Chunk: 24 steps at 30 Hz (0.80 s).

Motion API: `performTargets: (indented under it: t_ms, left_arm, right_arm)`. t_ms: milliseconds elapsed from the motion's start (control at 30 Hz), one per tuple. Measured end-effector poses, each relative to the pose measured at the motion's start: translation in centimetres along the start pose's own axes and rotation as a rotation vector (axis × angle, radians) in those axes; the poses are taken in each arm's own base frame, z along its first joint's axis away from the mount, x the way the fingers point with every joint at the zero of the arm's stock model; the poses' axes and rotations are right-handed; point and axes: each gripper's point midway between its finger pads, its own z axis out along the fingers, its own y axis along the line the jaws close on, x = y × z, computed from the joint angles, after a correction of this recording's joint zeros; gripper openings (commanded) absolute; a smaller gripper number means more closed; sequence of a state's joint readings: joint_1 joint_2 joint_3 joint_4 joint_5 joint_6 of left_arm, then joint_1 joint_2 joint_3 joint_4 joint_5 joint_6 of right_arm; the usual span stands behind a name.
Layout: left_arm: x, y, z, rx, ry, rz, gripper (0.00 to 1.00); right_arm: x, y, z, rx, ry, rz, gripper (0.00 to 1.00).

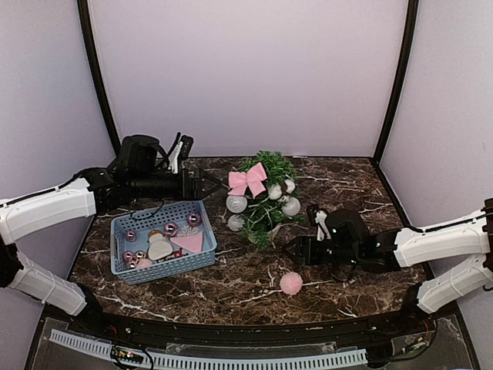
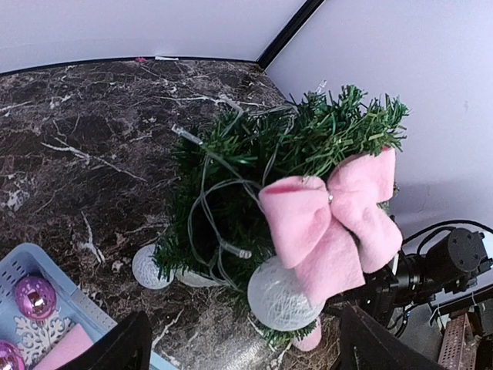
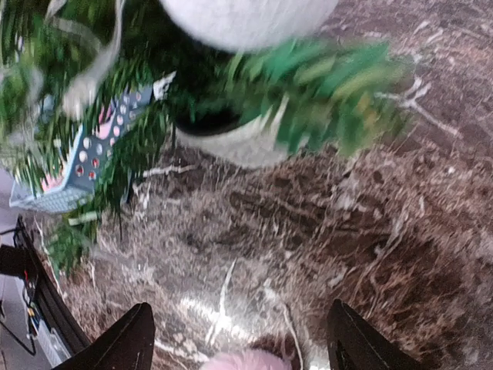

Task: Decorate the small christmas tree
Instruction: Pick up the ornament ball from the center of the board.

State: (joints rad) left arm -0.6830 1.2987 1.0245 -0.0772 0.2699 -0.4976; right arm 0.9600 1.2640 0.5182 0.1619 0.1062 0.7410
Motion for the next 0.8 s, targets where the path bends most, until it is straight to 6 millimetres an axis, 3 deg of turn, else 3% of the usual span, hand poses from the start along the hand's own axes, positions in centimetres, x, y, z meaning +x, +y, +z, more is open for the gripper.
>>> performTargets:
  t_ms: [133,300,500,667,800]
  left_arm:
    - [2.1,0.9,-1.0,-0.01,0.009,-0.048,0.83]
    - [5.6,2.0,-2.0,-0.033,0.035,-0.109,0.81]
    - [9.9,0.1,-2.0,0.003,0.065,-0.158,0.78]
    - [12.1,-2.4,-1.1,0.066,0.053,-0.199,0.76]
    - [13.6,-3.5,0.7,0.077,0.057,-0.227,0.76]
  right_arm:
    - [3.8,0.7,-0.2,0.009,0.101,-0.061,0.78]
    - [6.6,0.6,-0.7,0.033,0.168,-0.091,0.76]
    - [8.4,-0.2,-0.4,0.073,0.217,-0.103,0.7]
    - [9.9,-0.4,0.2,0.085,0.255,-0.114,0.57]
    - [9.9,0.1,0.8,0.062,0.245,-0.105,0.38]
